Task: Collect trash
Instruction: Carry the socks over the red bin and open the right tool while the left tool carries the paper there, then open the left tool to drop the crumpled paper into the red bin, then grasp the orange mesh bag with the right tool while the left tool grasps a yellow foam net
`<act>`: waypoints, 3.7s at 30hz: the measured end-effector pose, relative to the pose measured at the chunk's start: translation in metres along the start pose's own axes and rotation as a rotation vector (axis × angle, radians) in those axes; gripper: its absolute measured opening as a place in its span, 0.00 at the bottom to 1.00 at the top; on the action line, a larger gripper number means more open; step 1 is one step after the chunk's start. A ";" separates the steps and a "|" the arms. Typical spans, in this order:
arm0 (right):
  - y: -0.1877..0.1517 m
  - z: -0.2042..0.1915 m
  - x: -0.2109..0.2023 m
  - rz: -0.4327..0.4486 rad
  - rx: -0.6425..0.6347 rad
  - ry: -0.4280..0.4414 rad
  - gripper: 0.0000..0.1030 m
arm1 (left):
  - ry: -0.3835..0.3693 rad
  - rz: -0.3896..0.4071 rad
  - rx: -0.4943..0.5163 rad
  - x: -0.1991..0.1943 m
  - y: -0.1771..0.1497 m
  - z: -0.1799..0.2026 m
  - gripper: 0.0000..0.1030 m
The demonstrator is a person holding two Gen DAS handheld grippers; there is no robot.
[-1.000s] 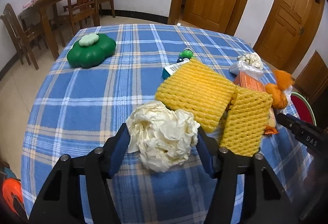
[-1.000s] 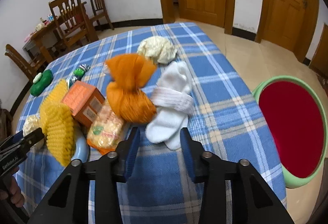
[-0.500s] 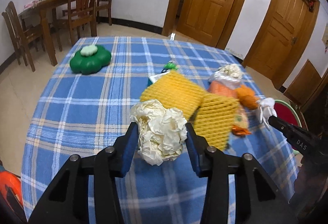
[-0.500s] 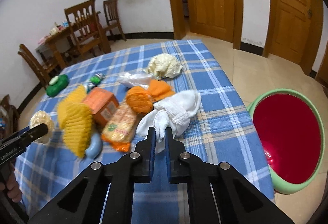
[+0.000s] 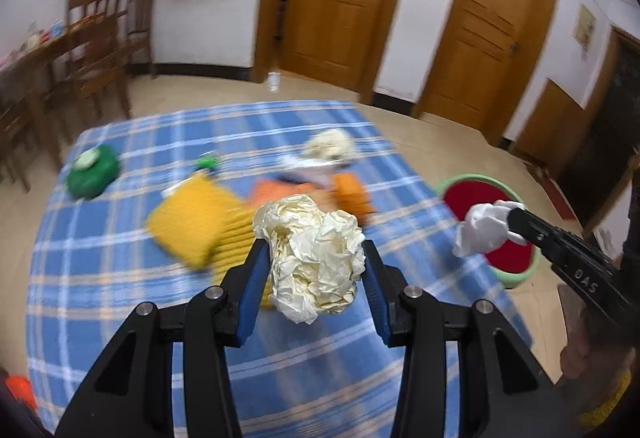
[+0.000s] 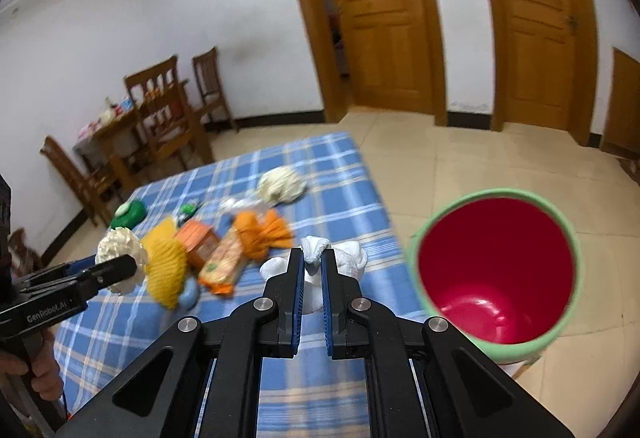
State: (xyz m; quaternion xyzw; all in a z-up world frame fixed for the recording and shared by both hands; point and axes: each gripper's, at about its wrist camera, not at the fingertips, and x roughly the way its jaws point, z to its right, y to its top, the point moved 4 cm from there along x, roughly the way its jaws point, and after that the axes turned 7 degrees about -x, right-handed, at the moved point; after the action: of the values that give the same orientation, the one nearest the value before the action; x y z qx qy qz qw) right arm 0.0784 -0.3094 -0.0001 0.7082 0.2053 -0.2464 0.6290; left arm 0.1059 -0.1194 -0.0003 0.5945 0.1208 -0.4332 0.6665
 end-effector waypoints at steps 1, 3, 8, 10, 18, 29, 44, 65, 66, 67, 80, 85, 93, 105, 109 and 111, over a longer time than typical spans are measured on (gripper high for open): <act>-0.001 0.007 -0.003 0.004 0.008 -0.008 0.08 | -0.015 -0.005 0.025 0.004 0.001 0.014 0.45; -0.004 0.025 -0.005 0.005 0.038 -0.024 0.08 | -0.039 -0.015 0.071 0.014 0.002 0.037 0.45; -0.013 0.064 -0.006 0.006 0.101 -0.063 0.08 | -0.084 -0.042 0.148 0.040 0.004 0.084 0.45; -0.018 0.077 -0.005 0.009 0.111 -0.093 0.08 | -0.100 -0.057 0.170 0.051 0.003 0.101 0.45; -0.041 0.141 0.006 -0.027 0.233 -0.164 0.08 | -0.153 -0.126 0.254 0.095 -0.004 0.158 0.45; -0.050 0.182 0.006 -0.011 0.339 -0.159 0.28 | -0.181 -0.176 0.310 0.140 -0.007 0.198 0.45; -0.054 0.205 -0.013 0.011 0.384 -0.225 0.28 | -0.246 -0.218 0.312 0.166 -0.015 0.228 0.67; -0.035 0.153 -0.015 0.003 0.309 -0.115 0.38 | -0.083 -0.102 0.144 0.099 0.004 0.143 0.69; -0.033 0.147 -0.013 -0.004 0.296 -0.102 0.38 | -0.068 -0.092 0.127 0.094 0.005 0.133 0.69; -0.031 0.140 -0.011 -0.011 0.283 -0.089 0.38 | -0.059 -0.085 0.113 0.089 0.005 0.126 0.69; -0.008 0.057 0.014 -0.069 0.140 0.022 0.38 | 0.082 -0.020 -0.055 0.053 0.015 0.018 0.69; -0.004 0.030 0.027 -0.093 0.099 0.044 0.38 | 0.119 -0.020 -0.106 0.049 0.015 -0.015 0.69; 0.004 -0.007 0.056 -0.143 0.037 0.082 0.38 | 0.188 -0.008 -0.193 0.045 0.021 -0.071 0.69; 0.021 -0.046 0.104 -0.205 -0.033 0.134 0.38 | 0.271 -0.030 -0.317 0.061 0.025 -0.145 0.69; 0.020 -0.054 0.121 -0.237 -0.043 0.146 0.38 | 0.254 -0.072 -0.350 0.076 0.020 -0.151 0.69; 0.020 -0.056 0.126 -0.245 -0.049 0.147 0.38 | 0.244 -0.077 -0.362 0.082 0.019 -0.152 0.69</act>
State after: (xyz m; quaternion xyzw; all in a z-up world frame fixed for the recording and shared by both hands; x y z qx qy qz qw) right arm 0.1959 -0.2584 -0.0558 0.6784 0.3419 -0.2637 0.5944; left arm 0.2224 -0.0203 -0.0832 0.5083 0.2987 -0.3544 0.7258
